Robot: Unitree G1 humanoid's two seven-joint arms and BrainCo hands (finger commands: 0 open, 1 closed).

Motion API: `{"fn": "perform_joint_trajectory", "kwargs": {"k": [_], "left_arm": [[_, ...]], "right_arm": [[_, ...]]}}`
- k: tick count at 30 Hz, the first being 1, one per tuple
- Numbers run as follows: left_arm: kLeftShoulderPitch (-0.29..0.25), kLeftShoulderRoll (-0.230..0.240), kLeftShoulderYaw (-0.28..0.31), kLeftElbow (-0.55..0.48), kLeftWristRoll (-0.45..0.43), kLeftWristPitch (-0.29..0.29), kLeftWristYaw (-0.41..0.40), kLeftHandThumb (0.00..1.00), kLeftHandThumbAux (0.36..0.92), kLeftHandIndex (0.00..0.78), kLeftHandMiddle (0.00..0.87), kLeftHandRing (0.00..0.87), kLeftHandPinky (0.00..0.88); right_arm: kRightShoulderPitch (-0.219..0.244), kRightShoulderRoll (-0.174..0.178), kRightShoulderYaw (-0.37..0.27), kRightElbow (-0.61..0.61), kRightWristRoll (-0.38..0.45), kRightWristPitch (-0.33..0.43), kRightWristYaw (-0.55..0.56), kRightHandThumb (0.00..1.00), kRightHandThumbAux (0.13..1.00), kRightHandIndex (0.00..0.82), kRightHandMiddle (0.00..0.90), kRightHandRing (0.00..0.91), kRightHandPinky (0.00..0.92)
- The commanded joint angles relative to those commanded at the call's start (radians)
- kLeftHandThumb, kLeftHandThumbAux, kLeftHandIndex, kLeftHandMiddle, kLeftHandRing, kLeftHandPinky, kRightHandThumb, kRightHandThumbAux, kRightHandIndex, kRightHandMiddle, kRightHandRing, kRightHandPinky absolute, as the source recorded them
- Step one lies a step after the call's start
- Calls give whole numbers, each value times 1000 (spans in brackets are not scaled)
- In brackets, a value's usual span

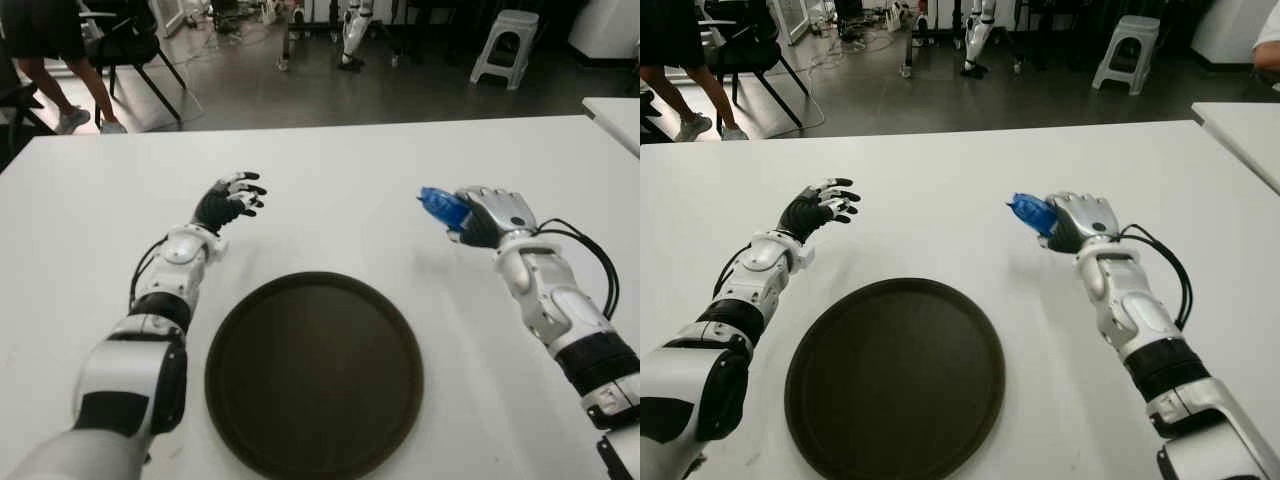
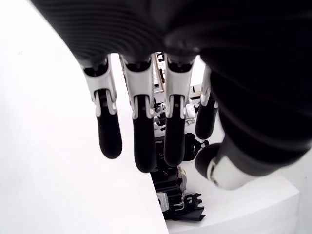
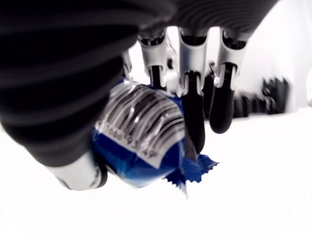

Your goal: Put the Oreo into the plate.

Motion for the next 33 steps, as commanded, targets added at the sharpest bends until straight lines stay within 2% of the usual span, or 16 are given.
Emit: {"fn": "perform_joint_trajectory", "kwargs": {"k": [5, 11, 18, 20, 23, 25, 32, 33], "left_arm": [[-2, 0, 1, 5, -1, -3, -4, 98, 700, 246, 370, 388, 391], [-3, -1, 3, 9, -3, -4, -9, 97, 691, 249, 360, 370, 368], [-4, -3, 5, 12, -6, -3, -13, 102, 675, 241, 350, 360, 365], [-4, -3, 5, 13, -6, -2, -13, 103, 671, 239, 348, 358, 359], [-5, -4, 9, 15, -8, -2, -13, 99, 661, 241, 348, 357, 357], [-6, -5, 10, 17, -9, -2, -13, 97, 655, 237, 346, 356, 357], [-7, -6, 11, 20, -7, 1, -11, 104, 647, 245, 347, 357, 354], [-6, -5, 11, 20, -7, -2, -11, 106, 645, 249, 350, 359, 354]], "right_arm": [[-4, 22, -19, -44, 8, -6, -6, 689, 733, 431, 711, 709, 684], [-39, 44, -21, -188, -8, 59, 70, 691, 732, 431, 718, 713, 687], [-40, 75, -1, -294, -38, 107, 103, 691, 732, 432, 726, 718, 696], [-42, 97, 14, -319, -51, 117, 105, 691, 732, 432, 727, 718, 696], [-56, 166, 62, -329, -63, 101, 81, 691, 732, 433, 728, 719, 699], [-53, 198, 85, -326, -64, 87, 69, 691, 732, 433, 729, 720, 701], [-15, 255, 156, -410, -62, 52, 123, 691, 732, 433, 743, 736, 717], [-15, 273, 183, -424, -66, 47, 144, 691, 732, 433, 745, 739, 721]]}}
